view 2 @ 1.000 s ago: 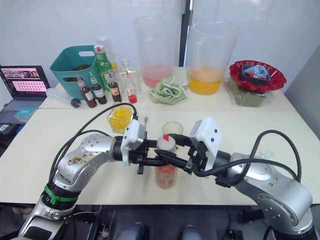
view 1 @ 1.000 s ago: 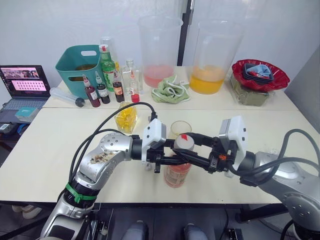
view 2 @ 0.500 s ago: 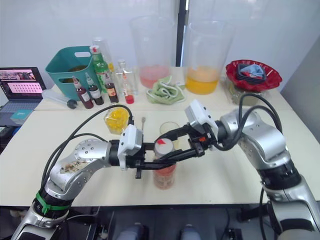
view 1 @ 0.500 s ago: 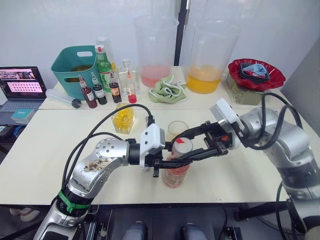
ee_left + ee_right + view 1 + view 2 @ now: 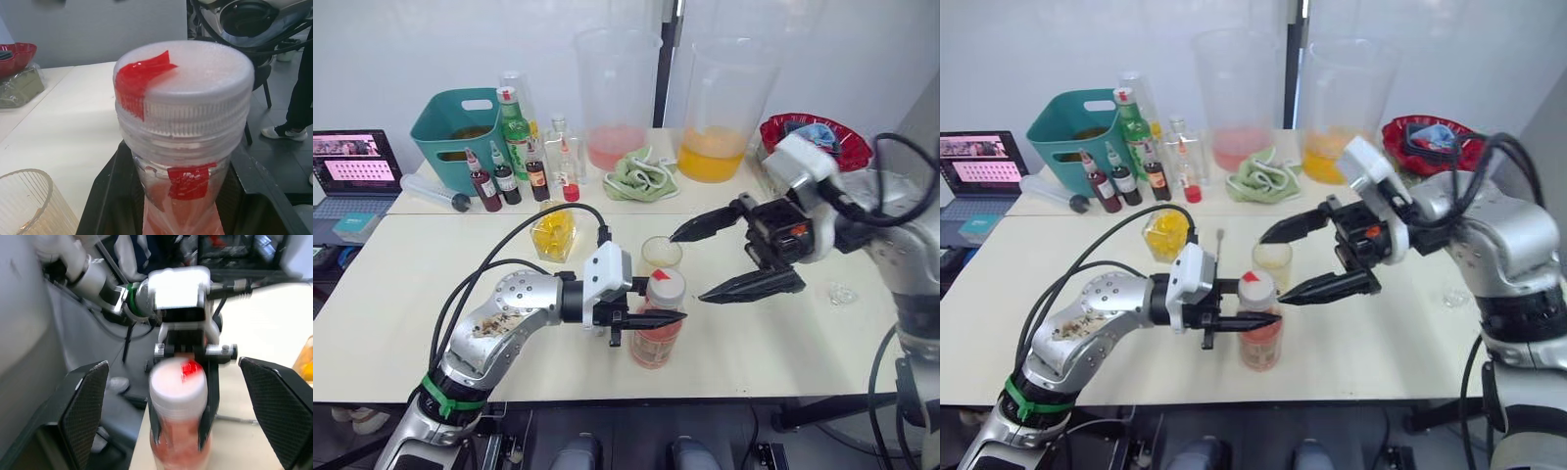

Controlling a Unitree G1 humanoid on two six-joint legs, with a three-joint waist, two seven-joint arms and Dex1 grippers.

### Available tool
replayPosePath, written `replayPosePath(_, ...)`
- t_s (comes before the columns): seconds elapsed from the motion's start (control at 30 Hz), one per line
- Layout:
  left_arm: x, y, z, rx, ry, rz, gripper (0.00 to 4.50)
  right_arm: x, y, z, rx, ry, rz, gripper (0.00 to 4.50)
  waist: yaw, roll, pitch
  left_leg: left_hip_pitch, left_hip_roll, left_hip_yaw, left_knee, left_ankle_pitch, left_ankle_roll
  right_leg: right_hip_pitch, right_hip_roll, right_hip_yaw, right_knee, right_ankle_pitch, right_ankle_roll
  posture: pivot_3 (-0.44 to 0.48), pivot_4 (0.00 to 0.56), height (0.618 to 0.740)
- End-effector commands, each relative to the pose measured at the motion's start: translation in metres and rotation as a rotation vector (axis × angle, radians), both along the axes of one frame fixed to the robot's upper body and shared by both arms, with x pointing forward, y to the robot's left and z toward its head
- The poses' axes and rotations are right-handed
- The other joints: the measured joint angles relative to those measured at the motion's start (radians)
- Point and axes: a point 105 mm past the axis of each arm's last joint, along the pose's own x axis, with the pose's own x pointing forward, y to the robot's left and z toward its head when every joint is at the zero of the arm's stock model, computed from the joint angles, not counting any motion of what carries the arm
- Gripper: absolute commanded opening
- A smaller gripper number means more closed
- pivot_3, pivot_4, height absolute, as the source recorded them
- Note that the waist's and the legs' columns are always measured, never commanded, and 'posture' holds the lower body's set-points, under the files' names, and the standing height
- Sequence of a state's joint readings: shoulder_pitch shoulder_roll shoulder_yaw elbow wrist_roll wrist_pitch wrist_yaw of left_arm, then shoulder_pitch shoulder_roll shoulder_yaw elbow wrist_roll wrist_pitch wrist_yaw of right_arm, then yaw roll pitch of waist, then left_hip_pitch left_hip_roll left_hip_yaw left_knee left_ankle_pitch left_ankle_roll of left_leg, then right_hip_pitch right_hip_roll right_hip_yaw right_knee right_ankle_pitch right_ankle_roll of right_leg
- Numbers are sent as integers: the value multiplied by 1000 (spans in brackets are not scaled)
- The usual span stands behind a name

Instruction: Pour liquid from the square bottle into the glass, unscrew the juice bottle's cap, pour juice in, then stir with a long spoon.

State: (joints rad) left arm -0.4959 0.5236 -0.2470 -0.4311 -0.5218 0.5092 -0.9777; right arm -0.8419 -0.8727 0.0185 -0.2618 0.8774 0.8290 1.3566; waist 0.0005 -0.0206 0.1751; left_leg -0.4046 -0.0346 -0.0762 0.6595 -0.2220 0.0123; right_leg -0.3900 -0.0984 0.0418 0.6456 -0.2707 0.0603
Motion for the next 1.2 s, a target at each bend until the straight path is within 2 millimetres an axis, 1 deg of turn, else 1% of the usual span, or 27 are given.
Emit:
replayPosePath(0.03, -1, -2, -18, 52, 79, -41, 1403, -9, 3, -1, 24, -83, -165, 4486, 4, 0, 0, 0, 0, 0, 0, 0, 0, 0, 0, 0, 0, 0, 0, 0, 150, 740)
replayPosePath(0.1, -1, -3, -18, 53, 86, -62, 1403, -12, 5, -7, 37, -101, -232, 4486, 9, 0, 0, 0, 0, 0, 0, 0, 0, 0, 0, 0, 0, 0, 0, 0, 150, 740)
replayPosePath(0.27, 6, -8, -18, 60, 87, -105, 1403, -9, 8, -24, 49, -139, -452, 4486, 12, 0, 0, 0, 0, 1, 1, 0, 0, 1, 0, 0, 0, 0, 0, 0, 150, 740)
replayPosePath(0.47, 8, -10, -18, 65, 87, -139, 1403, -14, 13, -33, 86, -89, -523, 4486, 13, 0, 0, 0, -1, 0, 1, 0, 0, 1, -1, 0, 0, 0, 0, 0, 150, 740)
replayPosePath(0.5, 8, -10, -19, 67, 85, -141, 1403, -14, 13, -33, 89, -85, -533, 3948, 13, 0, 0, 0, -1, 0, 1, 0, 0, 1, -1, 0, 0, 0, 0, 0, 150, 740)
replayPosePath(0.53, 8, -10, -18, 68, 84, -142, 1403, -14, 13, -33, 100, -79, -540, 3697, 13, 0, 0, 0, -1, 0, 1, 0, 0, 1, -1, 0, 0, 0, 0, 0, 150, 740)
replayPosePath(0.57, 8, -10, -18, 68, 83, -143, 1403, -15, 14, -33, 107, -75, -544, 3300, 13, 0, 0, 0, -1, 0, 1, 0, 0, 1, -1, 0, 0, 0, 0, 0, 150, 740)
replayPosePath(0.63, 8, -11, -18, 69, 81, -145, 1403, -16, 15, -32, 127, -64, -539, 2675, 12, 0, 0, 0, -1, 0, 1, 0, 0, 2, -1, 0, 0, 0, 0, 0, 150, 740)
replayPosePath(0.73, 8, -10, -17, 68, 75, -132, 1403, -23, 18, -34, 127, -41, -474, 1695, 12, 0, 0, 0, -1, 0, 1, 0, 0, 2, -1, 0, 0, 0, 0, 0, 150, 740)
replayPosePath(0.83, 8, -9, -16, 66, 71, -116, 1403, -28, 15, -42, 56, -27, -369, 1686, 13, 0, 0, 0, -2, 0, 1, 0, 0, 2, -1, 0, 0, 0, 1, 0, 150, 740)
replayPosePath(0.9, 6, -8, -15, 65, 81, -111, 1403, -27, 10, -46, 8, -30, -287, 1686, 12, 0, 0, 0, -1, 0, 1, 0, 0, 3, -1, -1, -2, 0, 1, 0, 150, 740)
replayPosePath(1.03, 7, -4, -14, 59, 80, -75, 1403, -14, 3, -47, -60, -80, -111, 1686, 6, 0, 0, 1, -1, 1, 1, 0, 0, 3, 0, 0, -3, -1, 1, 0, 150, 740)
replayPosePath(1.1, 6, -2, -15, 62, 82, -69, 1403, -6, 3, -45, -89, -111, -21, 1686, 3, 0, 0, 1, -1, 1, 1, 0, 0, 3, 1, 0, -3, 0, 1, 0, 150, 740)
replayPosePath(1.2, 4, 0, -15, 65, 84, -62, 1403, 3, 5, -40, -117, -111, 85, 1686, -2, 0, 0, 1, -1, 1, 1, 0, 0, 3, 1, 0, -3, 0, 1, 0, 150, 740)
